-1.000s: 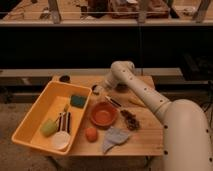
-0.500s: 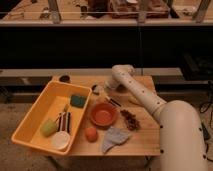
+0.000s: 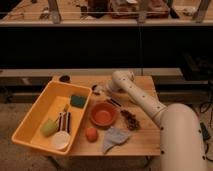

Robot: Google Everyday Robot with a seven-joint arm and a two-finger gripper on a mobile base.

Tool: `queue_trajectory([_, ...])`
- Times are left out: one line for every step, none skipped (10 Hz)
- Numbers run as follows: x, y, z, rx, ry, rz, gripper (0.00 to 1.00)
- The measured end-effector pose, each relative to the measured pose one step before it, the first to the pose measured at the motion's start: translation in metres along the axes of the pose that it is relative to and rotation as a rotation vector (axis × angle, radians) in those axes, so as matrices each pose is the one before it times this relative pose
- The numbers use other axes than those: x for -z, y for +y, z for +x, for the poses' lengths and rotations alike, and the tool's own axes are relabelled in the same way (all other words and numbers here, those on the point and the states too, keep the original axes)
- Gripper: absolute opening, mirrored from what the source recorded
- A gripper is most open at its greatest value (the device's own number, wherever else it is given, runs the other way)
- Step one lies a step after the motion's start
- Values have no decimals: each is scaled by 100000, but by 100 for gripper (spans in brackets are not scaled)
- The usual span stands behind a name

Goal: Place brush in table surface

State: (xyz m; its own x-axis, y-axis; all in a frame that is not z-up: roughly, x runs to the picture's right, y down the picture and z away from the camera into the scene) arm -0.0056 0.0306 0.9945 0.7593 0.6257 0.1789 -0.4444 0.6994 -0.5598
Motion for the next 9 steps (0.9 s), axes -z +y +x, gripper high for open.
queue_trajectory([-213, -55, 267, -354, -402, 72, 73])
queue_trajectory([-173, 40, 45, 374, -754, -323, 59])
queue_trajectory([-5, 24, -123, 263, -590, -250, 51])
queue_trajectory([24, 10, 10, 23, -485, -351, 43])
queue_trajectory([54, -53, 53, 94, -594, -260, 33])
queue_trajectory([66, 75, 88, -86, -941, -768, 21])
queue_trajectory([28, 11, 163, -96, -1, -189, 15])
queue_trajectory([-38, 48, -15, 184, 186, -74, 14])
queue_trajectory([15, 22, 54, -1, 93, -58, 14])
